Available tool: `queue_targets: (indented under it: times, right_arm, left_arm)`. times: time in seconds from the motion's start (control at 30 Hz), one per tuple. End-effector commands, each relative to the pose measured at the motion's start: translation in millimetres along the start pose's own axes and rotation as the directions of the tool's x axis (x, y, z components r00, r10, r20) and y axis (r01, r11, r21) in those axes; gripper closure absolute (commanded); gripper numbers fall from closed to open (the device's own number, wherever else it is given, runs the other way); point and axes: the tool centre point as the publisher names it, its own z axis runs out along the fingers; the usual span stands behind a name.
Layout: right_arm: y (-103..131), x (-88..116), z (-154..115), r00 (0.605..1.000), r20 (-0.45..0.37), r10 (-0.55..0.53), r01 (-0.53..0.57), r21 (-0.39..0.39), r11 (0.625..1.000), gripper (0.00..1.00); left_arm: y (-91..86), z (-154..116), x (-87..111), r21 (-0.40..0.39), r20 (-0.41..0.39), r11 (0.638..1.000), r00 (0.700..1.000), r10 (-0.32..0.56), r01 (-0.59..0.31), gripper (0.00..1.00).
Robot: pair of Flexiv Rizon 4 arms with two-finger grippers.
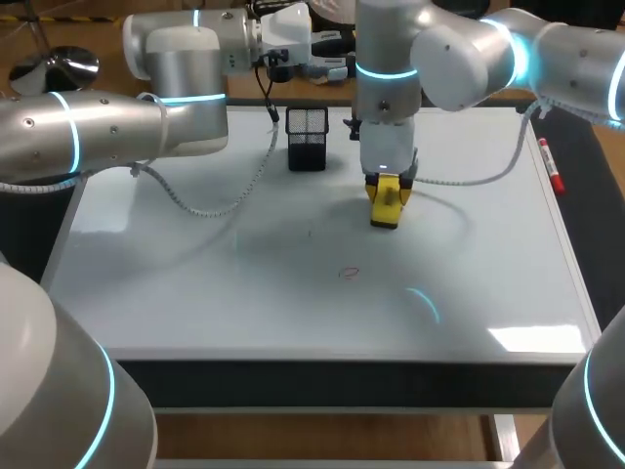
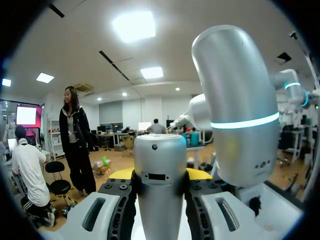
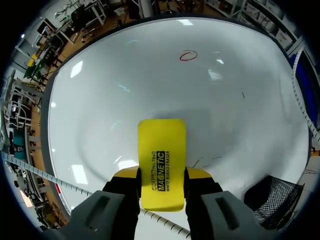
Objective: Pick up the inspection probe, press it on each red-marked spot on the whiteboard one by one, put down the probe, pick up the eraser, and wipe off all the red marks.
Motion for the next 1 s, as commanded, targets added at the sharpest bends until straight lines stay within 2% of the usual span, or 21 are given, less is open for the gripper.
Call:
queue_targets:
  times: [0.03, 0.4, 0.77, 1.0]
  right_arm:
    - [8, 20, -11, 1.000, 0.005, 0.008, -0.008, 0.031, 0.999, 1.00]
    - [6, 74, -26, 0.991, 0.023, 0.133, -0.135, 0.066, 0.989, 1.00]
    - [5, 128, -33, 0.962, 0.063, 0.264, -0.268, 0.069, 0.961, 1.00]
    - [10, 152, -33, 0.943, 0.067, 0.325, -0.330, 0.065, 0.942, 1.00]
  left_arm:
    - [-1.1, 0, -1.2, -0.001, -0.002, 1.000, 1.000, -0.001, 0.001, 1.00]
    - [-1.1, 0, -1.2, -0.001, -0.002, 1.000, 1.000, -0.001, 0.001, 1.00]
    - [-1.1, 0, -1.2, -0.001, -0.002, 1.000, 1.000, -0.001, 0.001, 1.00]
    - [-1.1, 0, -1.2, -0.001, -0.002, 1.000, 1.000, -0.001, 0.001, 1.00]
